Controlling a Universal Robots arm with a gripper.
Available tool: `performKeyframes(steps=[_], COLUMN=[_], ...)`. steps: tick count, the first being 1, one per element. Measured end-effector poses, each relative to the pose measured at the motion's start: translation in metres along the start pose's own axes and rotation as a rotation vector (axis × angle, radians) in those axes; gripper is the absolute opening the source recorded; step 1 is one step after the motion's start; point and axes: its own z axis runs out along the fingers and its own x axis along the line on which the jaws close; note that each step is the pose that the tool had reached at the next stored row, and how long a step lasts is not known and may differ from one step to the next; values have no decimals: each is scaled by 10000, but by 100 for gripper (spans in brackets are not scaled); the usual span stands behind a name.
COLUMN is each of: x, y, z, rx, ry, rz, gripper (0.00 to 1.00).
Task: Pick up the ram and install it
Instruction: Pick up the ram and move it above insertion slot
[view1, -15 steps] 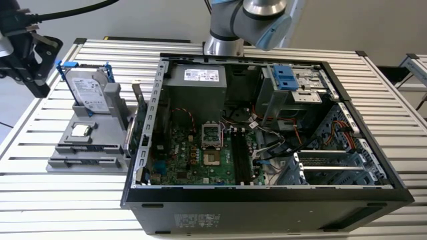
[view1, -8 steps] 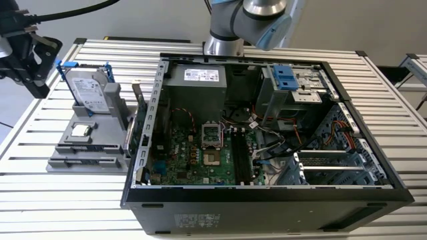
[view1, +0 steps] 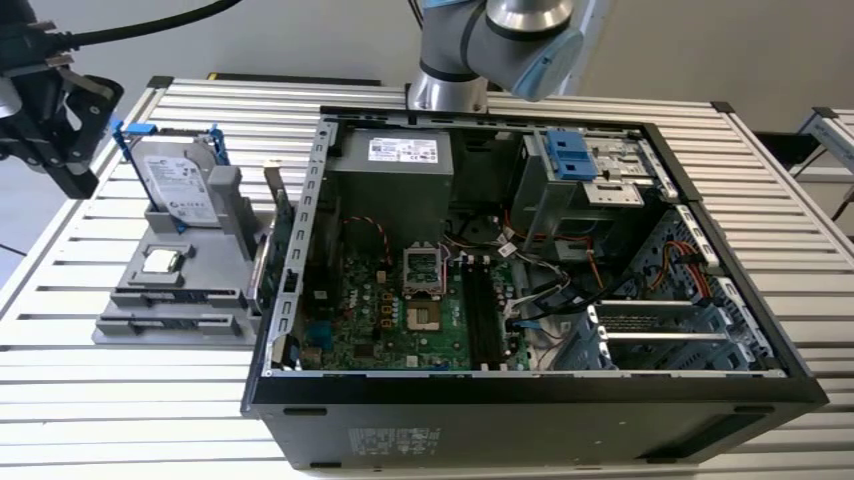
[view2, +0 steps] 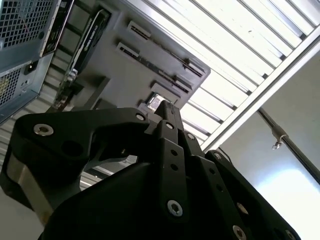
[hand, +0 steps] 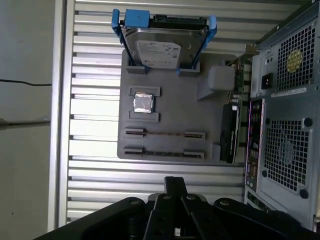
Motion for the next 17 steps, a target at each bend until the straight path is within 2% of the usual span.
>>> performKeyframes(steps=[5,17], x=[1,1], y=[-30,-30], z=[-1,-1], rx=[0,-1], ry=[0,4], rz=[-9,-92], gripper=[0,0])
